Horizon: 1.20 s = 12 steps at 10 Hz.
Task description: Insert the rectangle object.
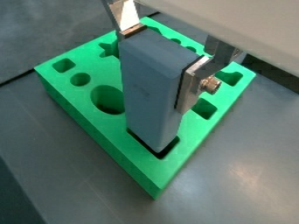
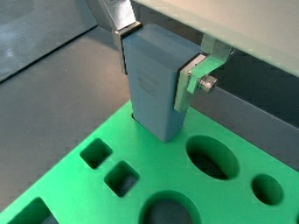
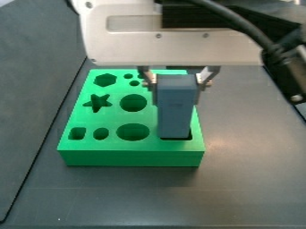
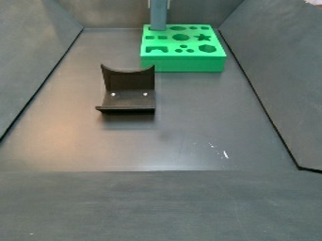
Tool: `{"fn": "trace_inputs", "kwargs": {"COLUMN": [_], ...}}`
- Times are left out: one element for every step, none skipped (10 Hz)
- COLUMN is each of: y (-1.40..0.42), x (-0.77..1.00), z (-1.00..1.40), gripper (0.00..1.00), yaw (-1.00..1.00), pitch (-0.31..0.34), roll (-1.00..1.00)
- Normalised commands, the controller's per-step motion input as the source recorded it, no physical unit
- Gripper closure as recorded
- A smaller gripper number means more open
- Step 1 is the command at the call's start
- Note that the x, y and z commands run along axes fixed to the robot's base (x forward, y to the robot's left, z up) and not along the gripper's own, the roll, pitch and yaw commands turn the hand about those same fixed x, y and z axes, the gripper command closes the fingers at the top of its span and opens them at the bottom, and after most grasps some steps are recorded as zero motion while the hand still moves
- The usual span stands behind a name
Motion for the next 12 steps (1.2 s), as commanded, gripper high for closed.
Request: {"fn": "trace_inputs", "kwargs": {"y": [0.0,0.0,0.0,0.0,0.05,0.0,0.0,0.0,0.0,0.0,0.06,0.0], "x": [0.26,-0.13,-0.4,-0.41,-0.31,0.0,0.26,0.26,0.22,0.19,0.05,0.0], "z": [-0.33,-0.47,-0.46,-0.36,-0.31,-0.36,-0.41,-0.39,-0.4,-0.31,0.0,0.0], "gripper": [1.0,1.0,1.0,1.0,1.0,1.0,1.0,1.0,1.0,1.0,1.0,1.0], "yaw": [0.0,0.0,0.0,0.01,0.06,0.03,0.0,0.0,0.0,0.0,-0.04,0.0], "pitch": [-0.071,-0.137,-0.187,-0.186,-0.14,-0.061,-0.001,0.0,0.0,0.0,0.021,0.0], "roll": [-0.11,-0.07,-0.11,-0.11,-0.04,0.0,0.0,0.0,0.0,0.0,-0.06,0.0]}}
